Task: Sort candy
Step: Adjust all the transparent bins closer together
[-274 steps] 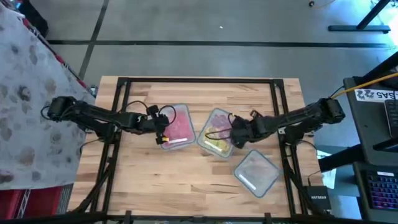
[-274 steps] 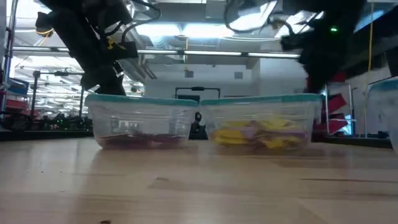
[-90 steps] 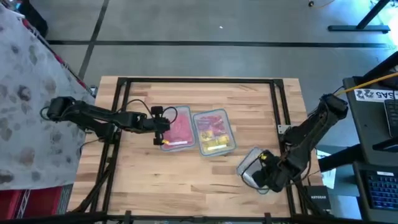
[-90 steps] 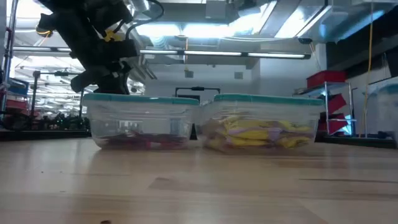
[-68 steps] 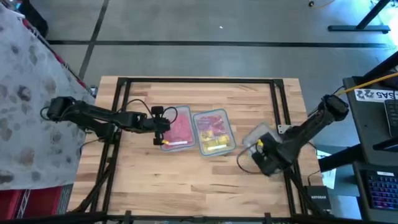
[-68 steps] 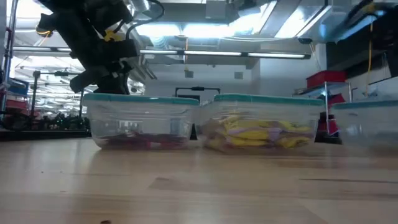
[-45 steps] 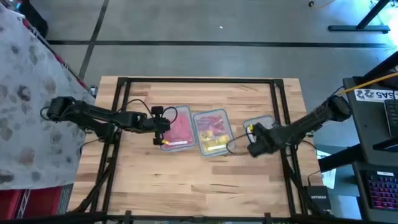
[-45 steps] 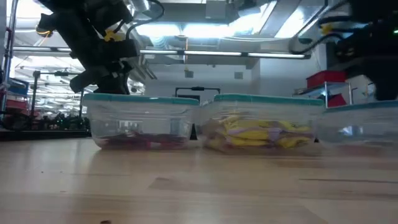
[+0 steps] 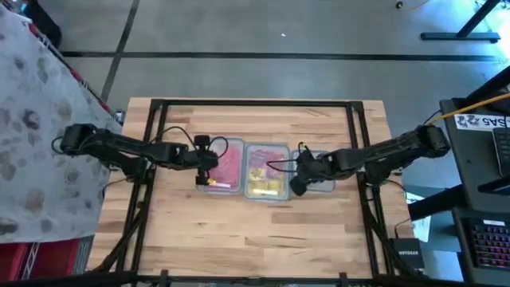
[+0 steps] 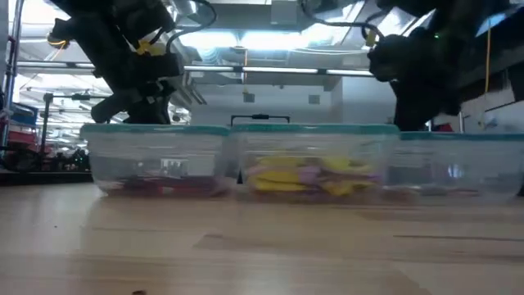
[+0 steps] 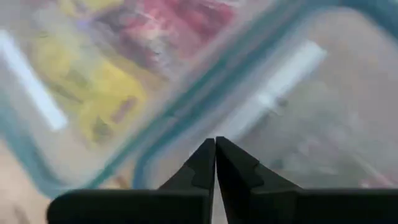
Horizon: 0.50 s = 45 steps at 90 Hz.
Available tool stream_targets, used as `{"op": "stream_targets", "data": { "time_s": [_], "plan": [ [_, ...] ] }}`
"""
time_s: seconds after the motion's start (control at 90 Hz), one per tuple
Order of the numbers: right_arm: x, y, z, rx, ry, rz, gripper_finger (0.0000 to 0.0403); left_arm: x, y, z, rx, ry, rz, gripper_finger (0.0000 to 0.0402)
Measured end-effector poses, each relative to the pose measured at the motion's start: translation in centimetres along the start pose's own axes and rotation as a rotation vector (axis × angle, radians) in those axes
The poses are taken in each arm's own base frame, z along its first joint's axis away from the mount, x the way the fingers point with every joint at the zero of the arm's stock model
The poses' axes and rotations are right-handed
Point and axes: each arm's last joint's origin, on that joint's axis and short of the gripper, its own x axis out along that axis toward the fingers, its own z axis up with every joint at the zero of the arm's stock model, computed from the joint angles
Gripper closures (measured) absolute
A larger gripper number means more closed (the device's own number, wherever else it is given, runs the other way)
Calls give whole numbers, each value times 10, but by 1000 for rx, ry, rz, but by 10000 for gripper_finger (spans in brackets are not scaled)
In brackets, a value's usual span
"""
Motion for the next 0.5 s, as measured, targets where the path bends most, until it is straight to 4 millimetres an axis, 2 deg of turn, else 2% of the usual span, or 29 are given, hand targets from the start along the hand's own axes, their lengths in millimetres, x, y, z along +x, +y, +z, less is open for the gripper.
{"op": "stream_targets", "data": {
  "time_s": [0.1,0.244,0.5],
  "plan": [
    [7,4,2,-29,-12,8,403,0,0,-1,12,8,-2,402],
    [9,4,2,-69,-50,-31,403,0,0,-1,-56,8,-1,402],
    [-2,0,4,-97,-102,-47,403,-2,-3,0,-209,3,5,402]
  ]
}}
